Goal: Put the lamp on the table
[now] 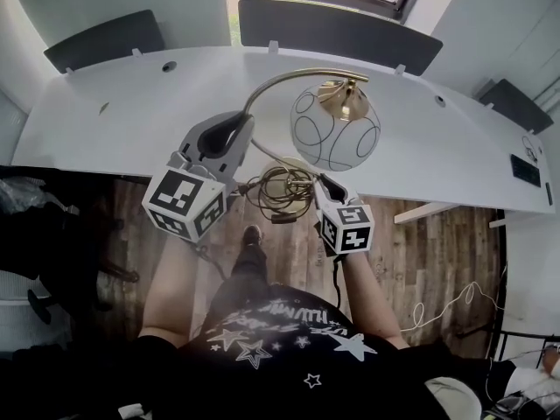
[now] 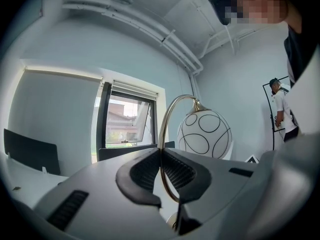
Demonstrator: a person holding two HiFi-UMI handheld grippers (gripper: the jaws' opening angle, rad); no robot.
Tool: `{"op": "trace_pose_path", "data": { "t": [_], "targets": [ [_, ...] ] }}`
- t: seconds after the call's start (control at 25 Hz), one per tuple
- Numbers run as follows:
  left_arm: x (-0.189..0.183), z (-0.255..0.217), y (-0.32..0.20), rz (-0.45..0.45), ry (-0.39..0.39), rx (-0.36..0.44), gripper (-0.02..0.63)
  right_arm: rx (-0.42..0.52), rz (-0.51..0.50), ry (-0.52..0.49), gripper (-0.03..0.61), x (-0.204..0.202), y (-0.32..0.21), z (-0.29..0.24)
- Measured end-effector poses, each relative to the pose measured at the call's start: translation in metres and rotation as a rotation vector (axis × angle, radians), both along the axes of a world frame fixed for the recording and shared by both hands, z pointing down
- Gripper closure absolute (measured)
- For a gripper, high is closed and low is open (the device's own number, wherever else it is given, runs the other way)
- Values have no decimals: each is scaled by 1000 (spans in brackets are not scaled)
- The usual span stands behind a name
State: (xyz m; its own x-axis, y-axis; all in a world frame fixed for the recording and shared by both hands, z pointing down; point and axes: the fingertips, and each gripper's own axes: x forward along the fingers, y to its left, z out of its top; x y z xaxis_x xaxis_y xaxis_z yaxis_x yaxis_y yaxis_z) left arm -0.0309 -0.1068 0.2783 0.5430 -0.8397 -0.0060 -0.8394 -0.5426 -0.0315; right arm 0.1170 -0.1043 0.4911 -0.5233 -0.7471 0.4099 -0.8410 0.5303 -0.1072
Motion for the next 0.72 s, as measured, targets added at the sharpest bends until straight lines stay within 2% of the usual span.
{"op": "trace_pose_path", "data": {
  "t": [0.72],
  "targets": [
    [-44,-8,-147,72,11,-1,583,-4,66,30,534,-40,-136,-12]
  ]
}}
